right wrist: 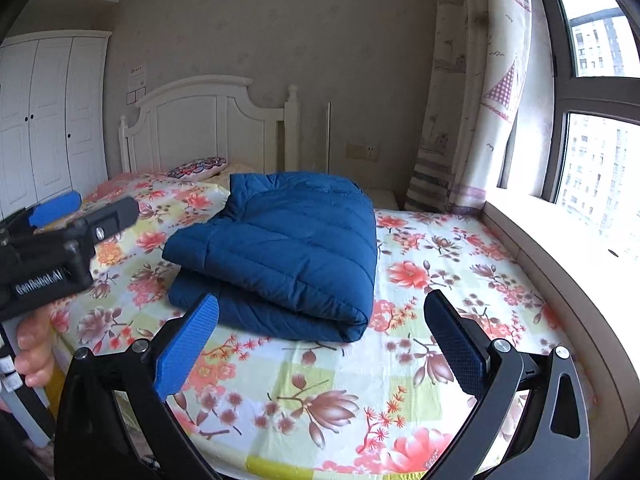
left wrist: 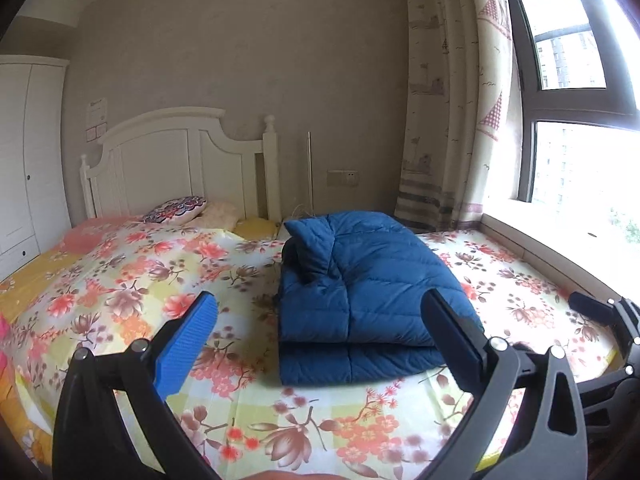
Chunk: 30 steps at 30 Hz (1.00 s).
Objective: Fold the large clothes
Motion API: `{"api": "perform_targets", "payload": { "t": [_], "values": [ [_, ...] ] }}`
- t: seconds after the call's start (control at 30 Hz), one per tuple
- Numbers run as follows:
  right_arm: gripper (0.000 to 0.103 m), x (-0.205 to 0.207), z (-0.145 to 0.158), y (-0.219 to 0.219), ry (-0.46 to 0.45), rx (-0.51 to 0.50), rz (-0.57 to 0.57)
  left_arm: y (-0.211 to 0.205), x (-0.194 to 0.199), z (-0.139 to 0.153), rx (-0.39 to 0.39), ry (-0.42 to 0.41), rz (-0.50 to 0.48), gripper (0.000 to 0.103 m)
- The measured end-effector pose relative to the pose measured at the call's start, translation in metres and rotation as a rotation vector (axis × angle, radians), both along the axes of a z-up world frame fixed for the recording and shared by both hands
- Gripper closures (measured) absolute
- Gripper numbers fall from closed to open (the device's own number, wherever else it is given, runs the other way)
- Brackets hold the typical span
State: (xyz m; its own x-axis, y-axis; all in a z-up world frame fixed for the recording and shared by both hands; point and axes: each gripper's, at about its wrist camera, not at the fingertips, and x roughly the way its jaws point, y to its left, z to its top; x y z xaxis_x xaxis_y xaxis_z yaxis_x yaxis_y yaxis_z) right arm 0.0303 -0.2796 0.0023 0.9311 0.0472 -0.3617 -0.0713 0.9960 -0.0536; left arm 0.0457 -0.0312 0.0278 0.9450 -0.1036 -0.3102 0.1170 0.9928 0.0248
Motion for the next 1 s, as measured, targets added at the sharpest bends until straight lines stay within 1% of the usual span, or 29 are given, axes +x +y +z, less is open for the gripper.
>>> {"api": "perform_targets", "payload": {
  "t": [0.1,0.27,0.67,1.0],
  "values": [
    [0.004,-0.002,0.002,0.001,-0.014,-0.002,-0.020,0.000,0.000,-0.004,0.001,0.013,0.008,0.002],
    [0.004,-0.003,0.005,-0.003,-0.021,0.030,-0.033,0.001,0.001,-0.009,0.017,0.023,0.008,0.002],
    [0.004,-0.005,0.005,-0.001,-0.020,0.026,-0.020,0.003,-0.001,-0.010,0.020,0.021,0.012,0.002],
    [0.004,-0.005,0.004,0.003,-0.017,0.028,-0.007,0.009,0.000,-0.013,0.018,0.040,0.020,0.002]
  ]
}}
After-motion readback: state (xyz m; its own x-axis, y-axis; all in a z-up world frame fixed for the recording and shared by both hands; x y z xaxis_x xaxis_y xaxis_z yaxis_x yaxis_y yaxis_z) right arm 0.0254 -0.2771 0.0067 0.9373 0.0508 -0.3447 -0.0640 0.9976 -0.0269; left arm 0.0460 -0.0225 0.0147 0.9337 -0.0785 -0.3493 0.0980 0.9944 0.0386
